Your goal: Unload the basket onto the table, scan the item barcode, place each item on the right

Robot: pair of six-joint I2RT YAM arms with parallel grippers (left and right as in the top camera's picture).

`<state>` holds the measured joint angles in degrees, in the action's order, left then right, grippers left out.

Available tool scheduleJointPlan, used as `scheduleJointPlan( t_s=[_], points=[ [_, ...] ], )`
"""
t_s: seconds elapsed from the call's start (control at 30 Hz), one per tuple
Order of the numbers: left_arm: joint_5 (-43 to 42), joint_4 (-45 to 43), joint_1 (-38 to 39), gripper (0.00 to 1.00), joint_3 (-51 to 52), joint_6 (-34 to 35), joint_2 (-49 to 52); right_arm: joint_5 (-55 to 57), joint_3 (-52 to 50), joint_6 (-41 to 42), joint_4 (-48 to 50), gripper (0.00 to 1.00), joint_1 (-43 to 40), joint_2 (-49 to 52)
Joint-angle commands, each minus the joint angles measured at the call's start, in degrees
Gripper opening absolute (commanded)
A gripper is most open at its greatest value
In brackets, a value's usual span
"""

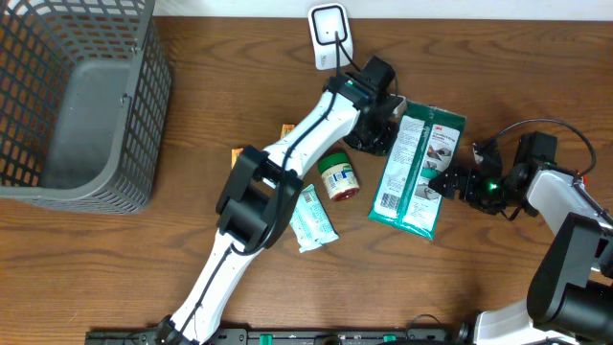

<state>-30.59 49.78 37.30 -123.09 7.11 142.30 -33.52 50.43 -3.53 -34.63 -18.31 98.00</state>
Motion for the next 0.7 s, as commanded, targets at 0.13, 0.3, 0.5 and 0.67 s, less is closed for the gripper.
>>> scheduleJointPlan(
  t_s=[0.13, 0.3, 0.5, 0.67],
  points=[
    [4.81, -0.2, 1.97, 0.08, 0.09, 1.09, 4.0, -0.7, -0.85, -1.46, -0.15, 0.91, -3.3, 0.59],
    [4.79, -0.17, 1.95, 0.08, 0.09, 1.07, 4.22, -3.15, -1.18, -1.44, 0.02, 0.9, -4.52, 0.59],
    [4.76, -0.17, 2.12, 0.08, 0.09, 1.09, 4.24, -5.25, -6.05, 0.83, 5.49, 0.85, -3.41, 0.59],
    [4.76, -0.15, 2.16, 0.08, 0.11, 1.09, 4.24, -11.89, -11.65, 1.11, 13.42, 0.86, -2.86, 0.59]
  ],
)
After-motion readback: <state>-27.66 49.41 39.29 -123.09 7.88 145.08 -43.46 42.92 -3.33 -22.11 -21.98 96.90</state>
